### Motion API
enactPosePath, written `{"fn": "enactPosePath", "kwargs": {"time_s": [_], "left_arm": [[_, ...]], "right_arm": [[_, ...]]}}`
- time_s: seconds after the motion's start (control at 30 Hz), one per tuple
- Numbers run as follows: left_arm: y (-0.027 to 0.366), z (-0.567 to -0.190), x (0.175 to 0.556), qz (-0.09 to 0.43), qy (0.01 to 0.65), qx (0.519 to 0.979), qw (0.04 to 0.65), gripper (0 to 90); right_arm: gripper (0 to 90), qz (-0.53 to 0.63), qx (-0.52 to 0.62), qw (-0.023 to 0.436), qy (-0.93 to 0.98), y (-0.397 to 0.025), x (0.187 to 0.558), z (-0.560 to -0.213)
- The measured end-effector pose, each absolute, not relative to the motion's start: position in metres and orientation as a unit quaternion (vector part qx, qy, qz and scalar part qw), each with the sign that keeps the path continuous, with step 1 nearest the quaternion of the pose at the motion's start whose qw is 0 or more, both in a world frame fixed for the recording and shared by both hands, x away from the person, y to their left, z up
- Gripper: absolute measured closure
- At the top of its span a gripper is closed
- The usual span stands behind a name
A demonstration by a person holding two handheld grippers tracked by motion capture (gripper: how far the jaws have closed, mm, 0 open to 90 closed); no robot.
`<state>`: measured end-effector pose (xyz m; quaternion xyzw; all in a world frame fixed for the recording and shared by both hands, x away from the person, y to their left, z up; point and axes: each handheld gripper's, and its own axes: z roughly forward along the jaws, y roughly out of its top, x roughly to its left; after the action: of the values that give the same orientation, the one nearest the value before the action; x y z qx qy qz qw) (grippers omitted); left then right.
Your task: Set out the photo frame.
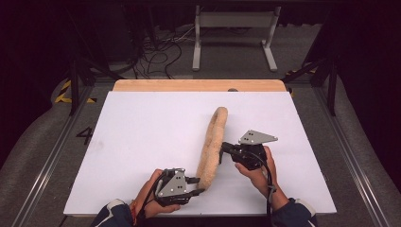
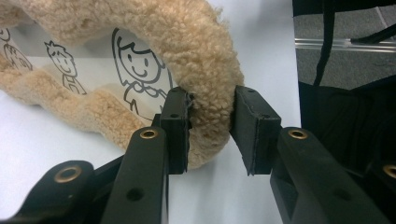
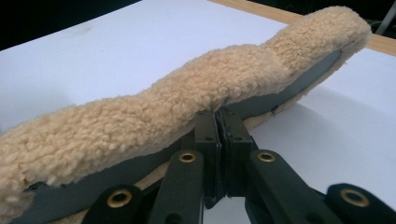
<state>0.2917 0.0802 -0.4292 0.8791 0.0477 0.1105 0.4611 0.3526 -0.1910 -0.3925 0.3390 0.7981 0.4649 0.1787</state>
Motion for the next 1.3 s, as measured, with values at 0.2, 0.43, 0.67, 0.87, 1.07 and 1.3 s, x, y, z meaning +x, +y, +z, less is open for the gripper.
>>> {"fn": "enactPosePath", "kwargs": {"time_s": [0.2, 0.43, 0.67, 0.87, 1.07, 1.3], "left_arm": [[0.075, -0.43, 0.291, 0.108, 0.049, 0.88, 0.46, 66.4], [0.069, -0.432, 0.291, 0.107, 0.053, 0.877, 0.465, 66.1], [0.062, -0.434, 0.29, 0.105, 0.055, 0.877, 0.466, 65.4], [0.056, -0.435, 0.291, 0.105, 0.053, 0.876, 0.467, 65.0], [0.05, -0.436, 0.291, 0.106, 0.054, 0.877, 0.465, 64.5], [0.039, -0.437, 0.292, 0.109, 0.05, 0.876, 0.466, 63.7]], "right_arm": [[84.5, 0.464, 0.343, 0.179, 0.796, -0.192, 0.353, -0.389], [75.8, 0.48, 0.364, 0.181, 0.778, -0.195, 0.349, -0.373], [61.4, 0.489, 0.398, 0.153, 0.761, -0.193, 0.352, -0.364], [51.0, 0.459, 0.42, 0.122, 0.773, -0.181, 0.362, -0.365], [45.9, 0.431, 0.444, 0.104, 0.779, -0.169, 0.373, -0.367], [42.3, 0.388, 0.46, 0.083, 0.794, -0.16, 0.39, -0.366]]}}
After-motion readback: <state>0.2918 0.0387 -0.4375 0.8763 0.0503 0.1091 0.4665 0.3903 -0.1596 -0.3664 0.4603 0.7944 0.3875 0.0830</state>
